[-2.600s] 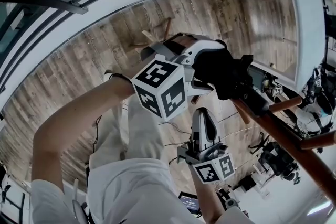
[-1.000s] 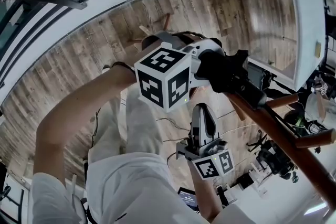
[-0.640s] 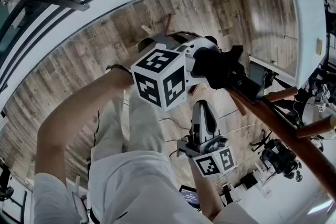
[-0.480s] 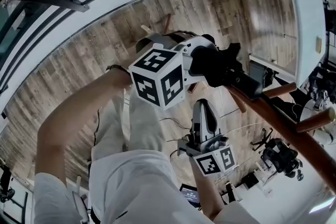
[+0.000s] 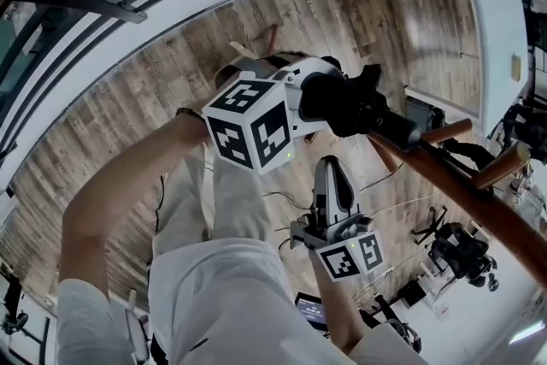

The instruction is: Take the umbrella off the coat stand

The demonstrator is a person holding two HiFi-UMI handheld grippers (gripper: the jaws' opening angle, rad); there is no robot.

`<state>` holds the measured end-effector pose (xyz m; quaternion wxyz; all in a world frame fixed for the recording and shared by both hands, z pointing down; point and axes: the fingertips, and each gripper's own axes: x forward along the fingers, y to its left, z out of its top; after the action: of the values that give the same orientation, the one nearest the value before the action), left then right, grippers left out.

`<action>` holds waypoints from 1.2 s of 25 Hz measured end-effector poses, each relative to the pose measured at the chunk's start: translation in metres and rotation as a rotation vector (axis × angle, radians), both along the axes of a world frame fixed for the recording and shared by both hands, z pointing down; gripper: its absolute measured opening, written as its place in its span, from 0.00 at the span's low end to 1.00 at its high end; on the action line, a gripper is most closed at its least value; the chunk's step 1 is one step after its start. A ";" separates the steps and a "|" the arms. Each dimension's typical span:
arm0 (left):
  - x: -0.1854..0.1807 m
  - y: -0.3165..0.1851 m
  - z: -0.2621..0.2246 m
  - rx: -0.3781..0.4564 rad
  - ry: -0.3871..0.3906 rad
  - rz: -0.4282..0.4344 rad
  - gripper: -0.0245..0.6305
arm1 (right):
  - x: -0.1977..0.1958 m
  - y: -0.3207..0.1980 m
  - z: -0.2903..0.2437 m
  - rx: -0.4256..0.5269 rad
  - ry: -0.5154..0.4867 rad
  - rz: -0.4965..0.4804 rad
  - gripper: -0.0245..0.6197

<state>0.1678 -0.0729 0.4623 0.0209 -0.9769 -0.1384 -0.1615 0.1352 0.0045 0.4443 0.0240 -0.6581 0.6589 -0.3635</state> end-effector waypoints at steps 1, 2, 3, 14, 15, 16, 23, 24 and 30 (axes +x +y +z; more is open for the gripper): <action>-0.001 0.000 -0.001 -0.003 -0.001 -0.001 0.39 | 0.000 -0.001 -0.002 0.002 0.001 0.001 0.12; -0.002 0.000 -0.003 -0.006 -0.003 -0.002 0.39 | -0.001 -0.002 -0.005 0.004 0.003 0.002 0.12; -0.003 0.000 -0.004 -0.009 -0.005 -0.005 0.39 | -0.001 -0.002 -0.007 0.007 0.005 0.004 0.12; -0.015 0.005 -0.024 -0.032 -0.009 -0.020 0.39 | -0.009 -0.003 -0.029 0.030 0.009 0.019 0.12; -0.016 0.005 -0.026 -0.038 -0.009 -0.023 0.39 | -0.009 -0.003 -0.031 0.034 0.010 0.020 0.12; -0.017 0.005 -0.028 -0.045 -0.009 -0.028 0.39 | -0.010 -0.003 -0.034 0.038 0.010 0.022 0.12; -0.025 0.001 -0.047 -0.064 -0.010 -0.054 0.39 | -0.011 -0.001 -0.056 0.058 0.017 0.027 0.12; -0.026 0.002 -0.049 -0.060 -0.012 -0.055 0.39 | -0.012 -0.001 -0.059 0.061 0.017 0.028 0.12; -0.030 0.003 -0.061 -0.060 -0.019 -0.076 0.39 | -0.010 0.003 -0.076 0.079 0.024 0.027 0.12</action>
<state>0.1378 -0.0702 0.4010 -0.0156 -0.9800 -0.1063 -0.1673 0.1253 0.0080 0.3681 0.0469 -0.6700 0.6638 -0.3291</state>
